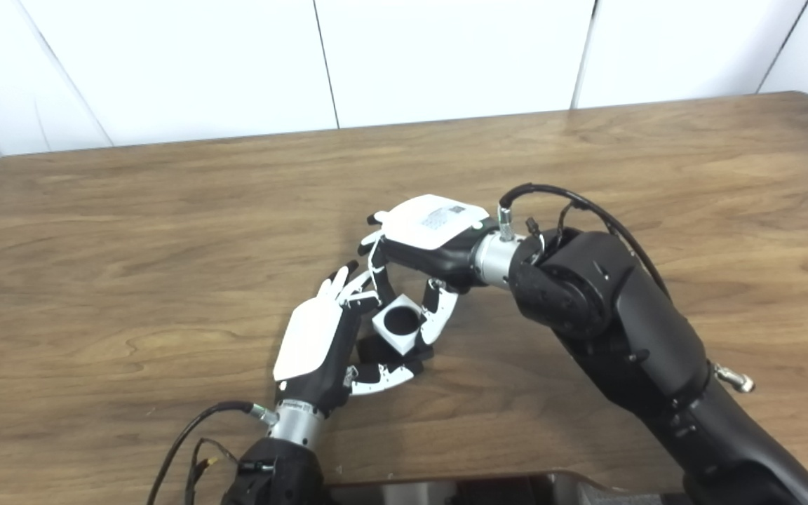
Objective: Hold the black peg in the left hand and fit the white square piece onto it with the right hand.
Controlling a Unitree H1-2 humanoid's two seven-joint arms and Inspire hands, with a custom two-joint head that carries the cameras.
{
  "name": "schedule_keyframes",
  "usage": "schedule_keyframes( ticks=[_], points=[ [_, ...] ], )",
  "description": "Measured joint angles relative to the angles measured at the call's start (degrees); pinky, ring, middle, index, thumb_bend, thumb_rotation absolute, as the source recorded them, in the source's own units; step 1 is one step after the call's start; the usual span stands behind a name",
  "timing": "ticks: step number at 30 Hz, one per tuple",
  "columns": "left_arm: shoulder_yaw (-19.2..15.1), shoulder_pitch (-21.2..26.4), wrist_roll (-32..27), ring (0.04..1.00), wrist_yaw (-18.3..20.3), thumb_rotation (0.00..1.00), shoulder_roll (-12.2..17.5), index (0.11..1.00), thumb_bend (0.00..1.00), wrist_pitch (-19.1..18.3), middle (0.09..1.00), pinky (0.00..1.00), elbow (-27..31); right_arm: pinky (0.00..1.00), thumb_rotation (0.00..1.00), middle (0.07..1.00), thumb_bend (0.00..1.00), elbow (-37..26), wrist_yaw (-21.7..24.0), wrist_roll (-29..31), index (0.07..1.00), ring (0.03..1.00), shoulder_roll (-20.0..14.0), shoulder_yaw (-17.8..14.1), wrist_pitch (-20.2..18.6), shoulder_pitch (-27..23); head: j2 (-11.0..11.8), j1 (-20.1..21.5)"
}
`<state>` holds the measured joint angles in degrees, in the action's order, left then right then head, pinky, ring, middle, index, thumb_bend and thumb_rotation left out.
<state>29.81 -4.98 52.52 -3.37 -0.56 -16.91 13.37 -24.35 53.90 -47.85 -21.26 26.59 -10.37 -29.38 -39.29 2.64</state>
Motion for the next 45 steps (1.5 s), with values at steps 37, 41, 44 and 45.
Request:
schedule_keyframes(
  ticks=[37,41,44,45],
  points=[
    [-0.6,0.0,1.1,1.0,1.8,0.34,-0.4,0.803,0.82,-2.5,0.922,1.0,-0.6,1.0,0.29,0.903,1.0,0.0,1.8,-0.3,0.631,1.0,-0.8,-2.7,-0.2,0.0,-0.3,-0.2],
    [-0.9,0.0,0.9,1.0,1.8,0.34,-0.6,0.828,0.83,-2.5,0.927,1.0,-0.5,1.0,0.29,0.903,1.0,0.0,1.8,-0.1,0.633,1.0,-0.8,-3.0,-0.2,0.0,-0.3,-0.4],
    [-1.2,-0.1,0.8,1.0,1.8,0.35,-0.7,0.862,0.83,-2.5,0.932,1.0,-0.5,1.0,0.31,0.898,1.0,0.1,1.7,0.0,0.629,1.0,-0.8,-3.3,-0.2,0.0,-0.3,-0.4],
    [-1.3,-0.1,0.7,1.0,1.8,0.35,-0.7,0.869,0.83,-2.5,0.933,1.0,-0.5,1.0,0.31,0.897,1.0,0.2,1.6,0.0,0.628,1.0,-0.8,-3.4,-0.2,0.0,-0.3,-0.4]
  ],
)
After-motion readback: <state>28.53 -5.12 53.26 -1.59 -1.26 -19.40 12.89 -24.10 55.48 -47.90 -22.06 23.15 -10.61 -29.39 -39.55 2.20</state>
